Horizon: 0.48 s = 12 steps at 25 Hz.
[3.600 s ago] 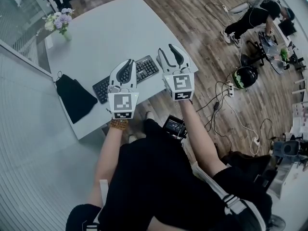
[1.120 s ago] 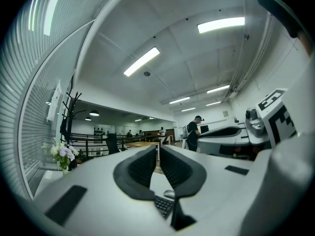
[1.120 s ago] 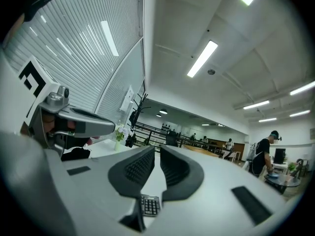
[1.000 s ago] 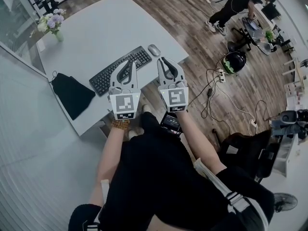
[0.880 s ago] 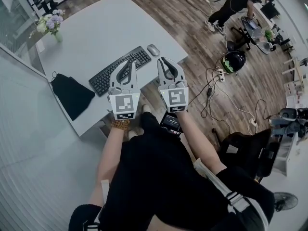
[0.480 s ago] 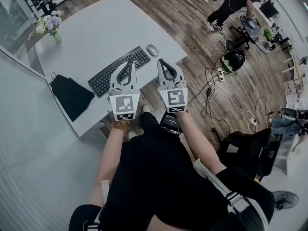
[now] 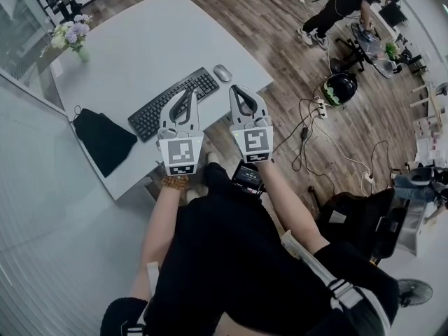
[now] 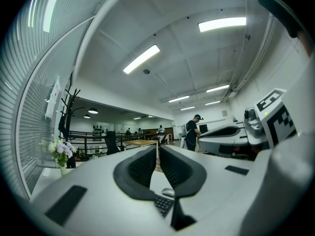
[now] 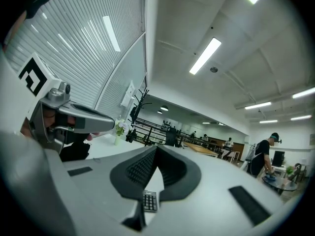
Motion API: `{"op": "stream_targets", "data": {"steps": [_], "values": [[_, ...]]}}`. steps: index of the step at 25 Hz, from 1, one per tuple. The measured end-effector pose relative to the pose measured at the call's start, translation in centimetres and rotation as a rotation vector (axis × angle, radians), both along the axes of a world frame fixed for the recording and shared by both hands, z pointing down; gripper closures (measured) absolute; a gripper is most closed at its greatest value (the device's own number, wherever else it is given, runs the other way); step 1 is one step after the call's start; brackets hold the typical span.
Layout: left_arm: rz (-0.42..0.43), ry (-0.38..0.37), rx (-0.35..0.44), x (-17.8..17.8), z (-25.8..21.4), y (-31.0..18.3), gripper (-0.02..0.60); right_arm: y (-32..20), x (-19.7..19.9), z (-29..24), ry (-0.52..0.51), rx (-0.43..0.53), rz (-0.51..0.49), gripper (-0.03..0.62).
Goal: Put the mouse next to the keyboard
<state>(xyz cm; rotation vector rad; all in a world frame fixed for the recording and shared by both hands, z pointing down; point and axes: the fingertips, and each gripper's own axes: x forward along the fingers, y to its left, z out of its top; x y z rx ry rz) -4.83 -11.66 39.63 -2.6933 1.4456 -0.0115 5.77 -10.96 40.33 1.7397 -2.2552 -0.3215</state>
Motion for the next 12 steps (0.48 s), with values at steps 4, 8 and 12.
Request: {"op": "stream_targets", "data": {"steps": [4,8,12], "values": [[-0.008,-0.005,-0.009,-0.1,0.3,-1.0,0.568,-1.0,0.3,0.6,-0.002,-0.016,-0.008,0.594],[-0.019,-0.012,-0.023,0.0,1.1,-2.3,0.568,-2.6,1.2,1.7,-0.004,-0.039,-0.011,0.595],[-0.03,-0.021,-0.036,0.5,2.1,-4.2,0.568,-5.0,3.0,2.8,0.006,-0.058,-0.01,0.595]]}}
